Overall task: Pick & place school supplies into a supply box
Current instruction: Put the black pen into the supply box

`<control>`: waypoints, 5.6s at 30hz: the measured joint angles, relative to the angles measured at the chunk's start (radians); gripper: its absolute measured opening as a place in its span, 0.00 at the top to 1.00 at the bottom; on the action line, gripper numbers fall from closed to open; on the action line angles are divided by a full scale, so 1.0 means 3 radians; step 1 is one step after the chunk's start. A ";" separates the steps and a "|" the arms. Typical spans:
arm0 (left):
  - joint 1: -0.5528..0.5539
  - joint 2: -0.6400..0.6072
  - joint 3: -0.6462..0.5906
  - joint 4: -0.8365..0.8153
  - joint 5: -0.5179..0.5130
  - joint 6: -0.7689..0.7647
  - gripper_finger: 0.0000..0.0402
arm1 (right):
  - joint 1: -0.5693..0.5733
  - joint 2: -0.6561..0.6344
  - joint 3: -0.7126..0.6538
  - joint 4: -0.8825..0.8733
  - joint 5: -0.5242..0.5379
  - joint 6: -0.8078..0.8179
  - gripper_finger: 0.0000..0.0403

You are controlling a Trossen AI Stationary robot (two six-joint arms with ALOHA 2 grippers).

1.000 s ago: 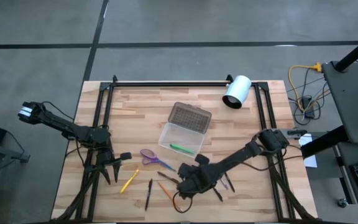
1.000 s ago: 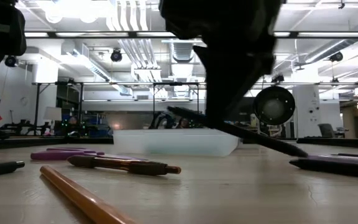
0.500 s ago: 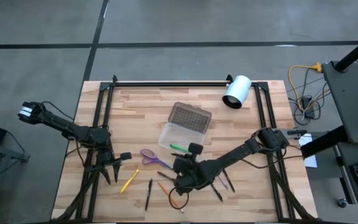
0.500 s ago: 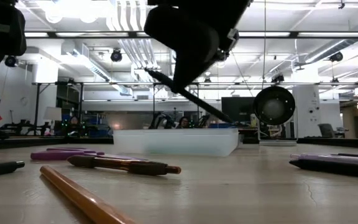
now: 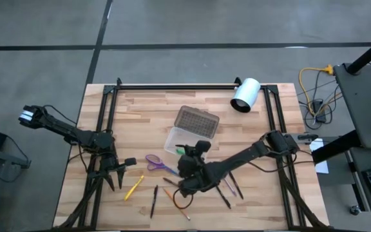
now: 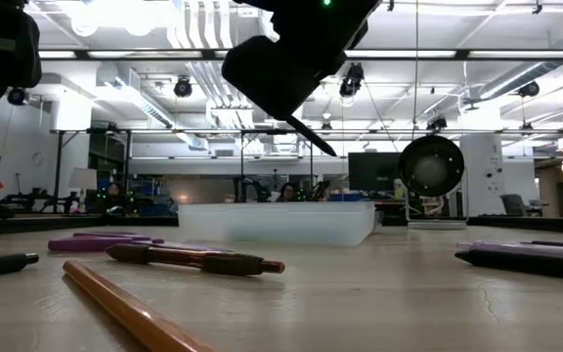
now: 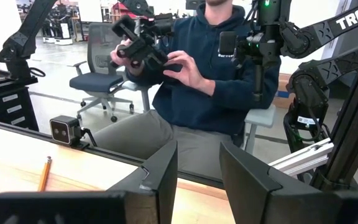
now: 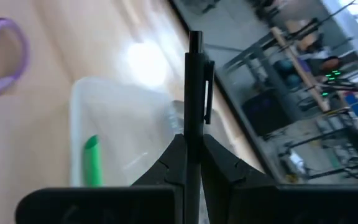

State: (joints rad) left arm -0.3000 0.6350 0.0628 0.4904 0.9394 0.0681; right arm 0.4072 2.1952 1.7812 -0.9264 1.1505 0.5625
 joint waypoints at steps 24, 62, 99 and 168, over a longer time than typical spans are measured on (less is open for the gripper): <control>0.0000 0.0000 0.0000 0.0000 0.0000 0.0000 0.74 | -0.0159 0.0000 -0.0007 -0.0011 -0.0012 0.0054 0.75; 0.0000 0.0000 0.0000 0.0000 0.0000 0.0001 0.74 | -0.0045 -0.0001 0.0207 -0.0692 -0.3738 0.1688 0.82; 0.0000 0.0000 0.0000 0.0000 0.0000 0.0001 0.74 | 0.0375 -0.0018 0.0075 -0.1020 -0.3748 0.2667 0.82; 0.0001 0.0000 0.0000 0.0000 0.0000 0.0001 0.74 | 0.0431 -0.0519 -0.1163 0.0072 -0.3951 0.2908 0.83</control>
State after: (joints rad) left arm -0.2998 0.6348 0.0628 0.4904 0.9394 0.0685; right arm 0.5365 2.0396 1.4322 -0.9047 -0.0349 1.4348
